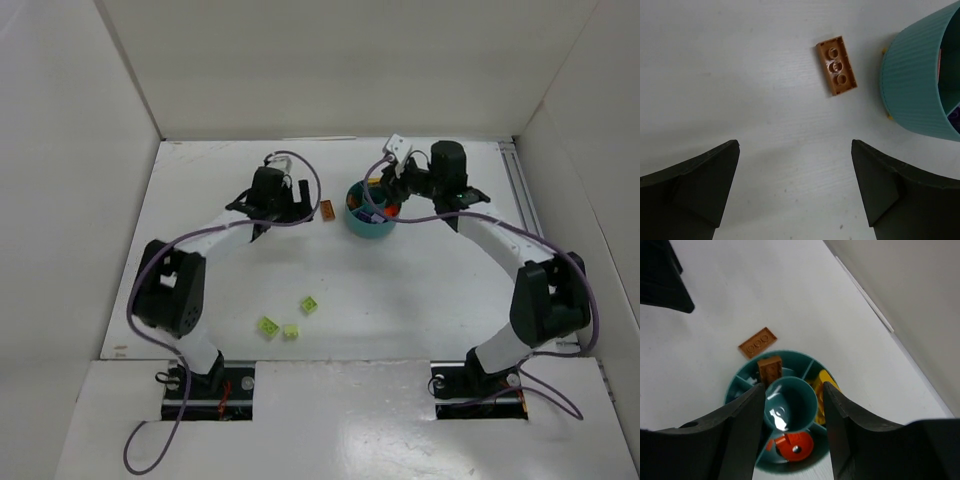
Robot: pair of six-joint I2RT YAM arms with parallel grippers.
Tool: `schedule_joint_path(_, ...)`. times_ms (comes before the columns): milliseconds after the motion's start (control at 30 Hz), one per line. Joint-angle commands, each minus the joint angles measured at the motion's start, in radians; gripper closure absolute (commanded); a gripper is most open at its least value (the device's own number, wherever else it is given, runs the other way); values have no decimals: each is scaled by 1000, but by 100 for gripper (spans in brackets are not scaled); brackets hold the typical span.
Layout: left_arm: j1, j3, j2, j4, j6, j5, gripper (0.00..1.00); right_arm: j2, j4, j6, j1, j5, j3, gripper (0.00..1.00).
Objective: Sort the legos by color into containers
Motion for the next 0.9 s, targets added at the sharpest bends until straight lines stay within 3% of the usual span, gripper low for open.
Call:
schedule_joint_path(0, 0, 170, 138, 2, 209, 126, 8, -74, -65, 33, -55, -36, -17, 45)
schedule_joint_path(167, 10, 484, 414, -146, 192, 158, 13, -178, -182, -8, -86, 43, -71, 45)
schedule_joint_path(267, 10, 612, 518, -197, 43, 158, 18, -212, -228, 3, -106, 103, -71, 44)
schedule_joint_path(400, -35, 669, 564, -257, -72, 23, 20, -236, -237, 43, -106, 166, -89, 44)
schedule_joint_path(533, -108, 743, 612, -346, -153, -208, 22, -269, -228, 67, -124, 229, -119, 44)
schedule_joint_path(767, -119, 820, 692, -424, -307, -282, 26, -322, -228, 98, -153, 248, -169, 44)
schedule_joint_path(867, -119, 847, 716, -436, -327, -304, 33, -350, -228, 98, -164, 257, -200, 44)
